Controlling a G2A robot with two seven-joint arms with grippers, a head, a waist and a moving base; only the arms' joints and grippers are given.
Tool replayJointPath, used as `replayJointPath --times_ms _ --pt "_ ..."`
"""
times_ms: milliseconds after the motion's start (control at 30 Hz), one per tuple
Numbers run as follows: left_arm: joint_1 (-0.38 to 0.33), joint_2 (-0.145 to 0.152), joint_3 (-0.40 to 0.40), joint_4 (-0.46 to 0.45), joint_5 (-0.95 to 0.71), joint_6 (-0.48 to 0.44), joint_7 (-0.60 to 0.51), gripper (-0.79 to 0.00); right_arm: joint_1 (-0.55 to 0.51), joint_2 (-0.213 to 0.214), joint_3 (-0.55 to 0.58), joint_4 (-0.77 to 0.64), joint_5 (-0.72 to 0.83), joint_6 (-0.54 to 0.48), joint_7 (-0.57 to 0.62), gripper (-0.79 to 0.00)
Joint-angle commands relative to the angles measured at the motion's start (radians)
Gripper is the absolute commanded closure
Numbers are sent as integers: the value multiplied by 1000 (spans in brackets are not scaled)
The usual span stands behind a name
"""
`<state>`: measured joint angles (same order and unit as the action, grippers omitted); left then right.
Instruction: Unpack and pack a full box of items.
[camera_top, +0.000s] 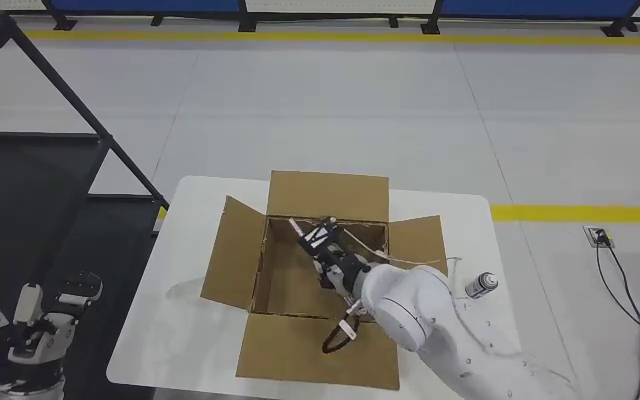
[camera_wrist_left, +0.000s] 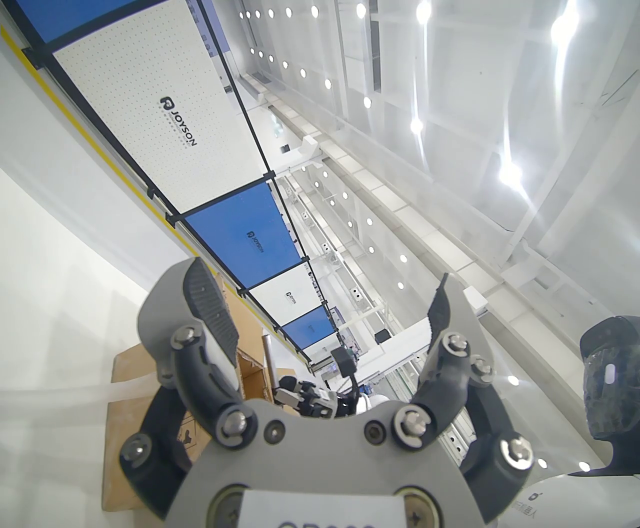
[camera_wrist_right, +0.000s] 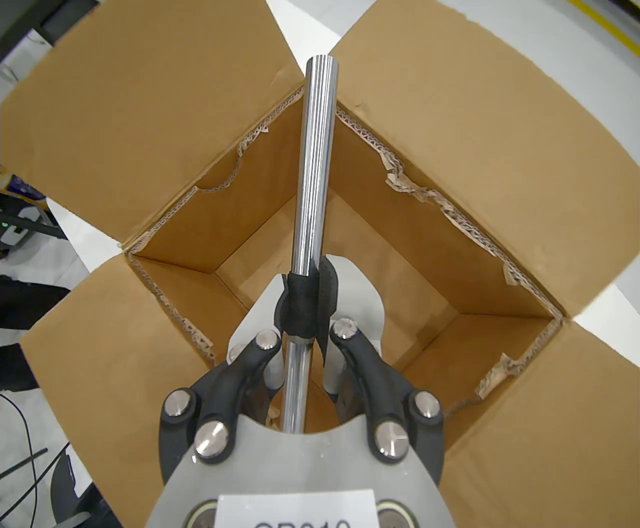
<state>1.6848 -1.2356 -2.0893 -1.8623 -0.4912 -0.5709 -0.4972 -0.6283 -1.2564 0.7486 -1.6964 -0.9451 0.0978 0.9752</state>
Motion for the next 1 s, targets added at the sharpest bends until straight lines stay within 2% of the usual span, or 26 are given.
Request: replayJointPath --times_ms 0,300,733,800,833,900,967 --pt "0 0 0 0 0 0 0 -785 77 -27 -56 107 22 -26 8 0" --pt "0 0 0 0 0 0 0 -785 240 -119 -190 442 77 -134 43 0" --pt "0 0 0 0 0 0 0 -785 334 -254 -289 868 179 -215 26 0" --pt "0 0 0 0 0 0 0 -785 344 -269 -293 905 187 -228 20 -206" --pt "0 0 0 0 0 0 0 -785 349 -274 -293 920 190 -234 18 -277" --pt "0 0 0 0 0 0 0 -785 353 -284 -293 937 194 -242 13 -366" --pt "0 0 0 0 0 0 0 -785 355 -289 -291 945 190 -244 11 -400"
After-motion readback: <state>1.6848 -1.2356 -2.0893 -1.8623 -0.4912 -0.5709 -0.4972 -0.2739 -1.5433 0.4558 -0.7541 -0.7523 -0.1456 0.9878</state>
